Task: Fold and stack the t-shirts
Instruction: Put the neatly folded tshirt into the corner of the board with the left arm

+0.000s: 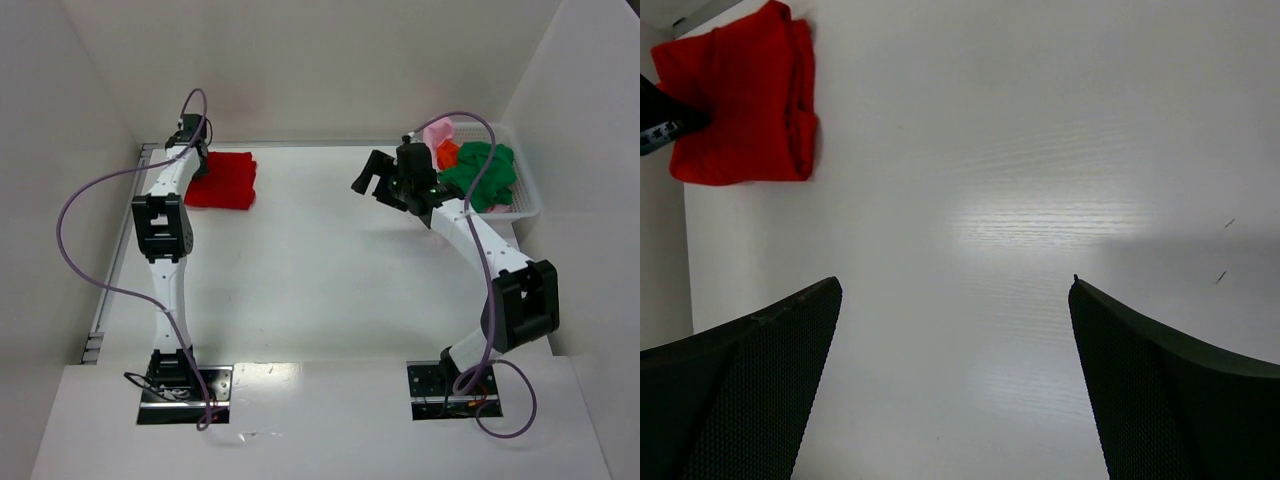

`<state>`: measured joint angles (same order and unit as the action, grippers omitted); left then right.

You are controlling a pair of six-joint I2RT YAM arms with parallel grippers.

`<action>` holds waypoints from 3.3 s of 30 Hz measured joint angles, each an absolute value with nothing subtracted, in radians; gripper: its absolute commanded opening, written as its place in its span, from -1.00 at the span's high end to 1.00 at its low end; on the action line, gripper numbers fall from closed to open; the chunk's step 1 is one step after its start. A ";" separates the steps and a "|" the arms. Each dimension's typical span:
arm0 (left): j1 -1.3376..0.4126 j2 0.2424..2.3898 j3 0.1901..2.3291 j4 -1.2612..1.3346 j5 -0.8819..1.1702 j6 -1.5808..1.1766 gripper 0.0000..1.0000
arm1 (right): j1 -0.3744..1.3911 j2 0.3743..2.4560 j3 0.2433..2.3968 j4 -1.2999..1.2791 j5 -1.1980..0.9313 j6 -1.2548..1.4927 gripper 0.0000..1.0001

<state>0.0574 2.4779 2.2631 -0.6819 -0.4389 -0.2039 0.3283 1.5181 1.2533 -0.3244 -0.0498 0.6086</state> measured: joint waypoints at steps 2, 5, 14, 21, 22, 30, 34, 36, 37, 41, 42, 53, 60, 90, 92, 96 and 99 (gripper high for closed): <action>0.071 2.529 2.342 -0.700 -0.472 -0.192 0.98 | 0.328 1.530 1.253 -0.325 -0.056 0.612 -1.00; 0.093 2.621 2.512 -0.751 -0.533 -0.182 0.98 | 0.327 1.536 1.253 -0.326 -0.065 0.621 -1.00; 0.133 2.716 2.723 -0.794 -0.654 -0.154 0.37 | 0.327 1.546 1.253 -0.324 -0.068 0.640 -1.00; 0.133 2.730 2.766 -0.803 -0.728 -0.158 -1.00 | 0.327 1.561 1.253 -0.322 -0.073 0.645 -1.00; 0.133 2.730 2.770 -0.807 -0.732 -0.162 -1.00 | 0.327 1.562 1.253 -0.323 -0.074 0.646 -1.00; 0.126 2.681 2.782 -0.860 -0.682 -0.212 -1.00 | 0.327 1.521 1.219 -0.314 -0.088 0.647 -1.00; 0.088 2.575 2.701 -0.868 -0.626 -0.249 -1.00 | 0.327 1.465 1.199 -0.311 -0.091 0.645 -1.00; 0.042 2.536 2.660 -0.858 -0.611 -0.274 -1.00 | 0.327 1.436 1.190 -0.309 -0.091 0.636 -1.00; 0.012 2.514 2.624 -0.848 -0.595 -0.297 -1.00 | 0.327 1.421 1.185 -0.310 -0.090 0.630 -1.00; -0.098 2.439 2.395 -0.765 -0.525 -0.393 -0.83 | 0.327 1.370 1.184 -0.313 -0.083 0.612 -1.00; -0.117 2.406 2.288 -0.730 -0.501 -0.423 -0.67 | 0.327 1.359 1.184 -0.313 -0.080 0.610 -1.00; 0.070 1.950 1.426 -0.308 -0.306 -0.707 -0.50 | 0.327 1.312 1.136 -0.311 -0.086 0.596 -0.98; 0.106 1.910 1.356 -0.130 -0.233 -0.812 -0.29 | 0.327 1.288 1.104 -0.308 -0.083 0.594 -0.98; 0.271 2.045 1.272 0.094 -0.363 -1.191 0.46 | 0.327 1.343 1.085 -0.308 -0.038 0.628 -0.98; 0.278 2.070 1.299 0.081 -0.377 -1.204 0.46 | 0.327 1.358 1.085 -0.308 -0.038 0.632 -0.98; 0.295 2.092 1.334 0.059 -0.390 -1.210 0.48 | 0.327 1.378 1.085 -0.307 -0.038 0.639 -0.98; 0.313 2.100 1.357 0.052 -0.399 -1.209 0.48 | 0.327 1.391 1.085 -0.307 -0.039 0.640 -0.98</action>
